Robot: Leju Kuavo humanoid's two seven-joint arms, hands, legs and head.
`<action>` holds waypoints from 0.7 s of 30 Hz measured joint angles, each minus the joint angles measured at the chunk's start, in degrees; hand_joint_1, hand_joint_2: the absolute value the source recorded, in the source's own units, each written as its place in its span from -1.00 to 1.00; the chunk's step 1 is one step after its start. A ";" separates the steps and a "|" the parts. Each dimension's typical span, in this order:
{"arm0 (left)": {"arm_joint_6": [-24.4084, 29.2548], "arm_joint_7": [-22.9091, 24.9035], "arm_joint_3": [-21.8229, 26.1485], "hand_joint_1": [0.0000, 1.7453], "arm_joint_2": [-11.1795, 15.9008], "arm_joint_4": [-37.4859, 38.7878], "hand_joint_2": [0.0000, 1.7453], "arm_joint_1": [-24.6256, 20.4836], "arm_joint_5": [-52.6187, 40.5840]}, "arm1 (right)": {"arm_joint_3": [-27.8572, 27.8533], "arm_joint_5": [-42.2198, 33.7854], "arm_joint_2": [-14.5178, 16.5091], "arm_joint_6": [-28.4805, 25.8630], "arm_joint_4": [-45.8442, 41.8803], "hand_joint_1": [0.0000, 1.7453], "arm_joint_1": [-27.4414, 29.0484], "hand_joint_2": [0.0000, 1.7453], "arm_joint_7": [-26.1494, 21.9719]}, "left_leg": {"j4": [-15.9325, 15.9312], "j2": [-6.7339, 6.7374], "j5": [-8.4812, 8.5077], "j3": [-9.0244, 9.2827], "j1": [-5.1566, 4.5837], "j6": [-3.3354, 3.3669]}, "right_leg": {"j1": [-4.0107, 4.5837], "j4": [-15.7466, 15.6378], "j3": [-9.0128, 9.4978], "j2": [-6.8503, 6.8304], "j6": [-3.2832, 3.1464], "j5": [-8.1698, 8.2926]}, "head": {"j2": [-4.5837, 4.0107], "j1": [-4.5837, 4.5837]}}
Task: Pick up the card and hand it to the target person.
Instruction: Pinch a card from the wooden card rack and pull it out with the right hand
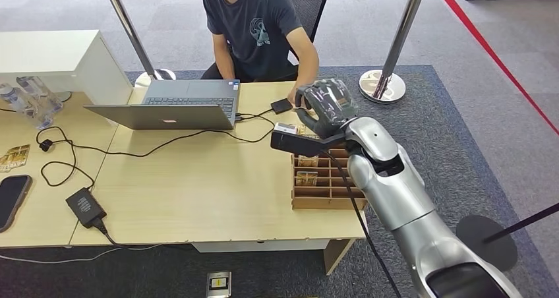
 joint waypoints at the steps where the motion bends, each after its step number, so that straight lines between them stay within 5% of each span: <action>1: 0.00 0.01 0.00 -1.00 0.00 0.00 -1.00 0.01 -0.05 | 0.03 -0.04 0.35 -0.19 0.63 1.00 -0.14 1.00 -0.03 | 0.00 0.00 0.00 0.00 0.00 0.00 | 0.00 0.00 0.00 0.00 0.00 0.00 | -0.01 0.00; 21: -0.28 -0.21 -0.11 -1.00 0.15 0.00 -1.00 -0.02 -1.17 | 0.13 4.20 3.88 -4.62 8.86 1.00 -1.31 1.00 3.20 | 0.00 0.00 0.00 0.01 0.01 0.00 | 0.00 0.00 -0.03 0.00 0.00 0.00 | 0.01 -0.01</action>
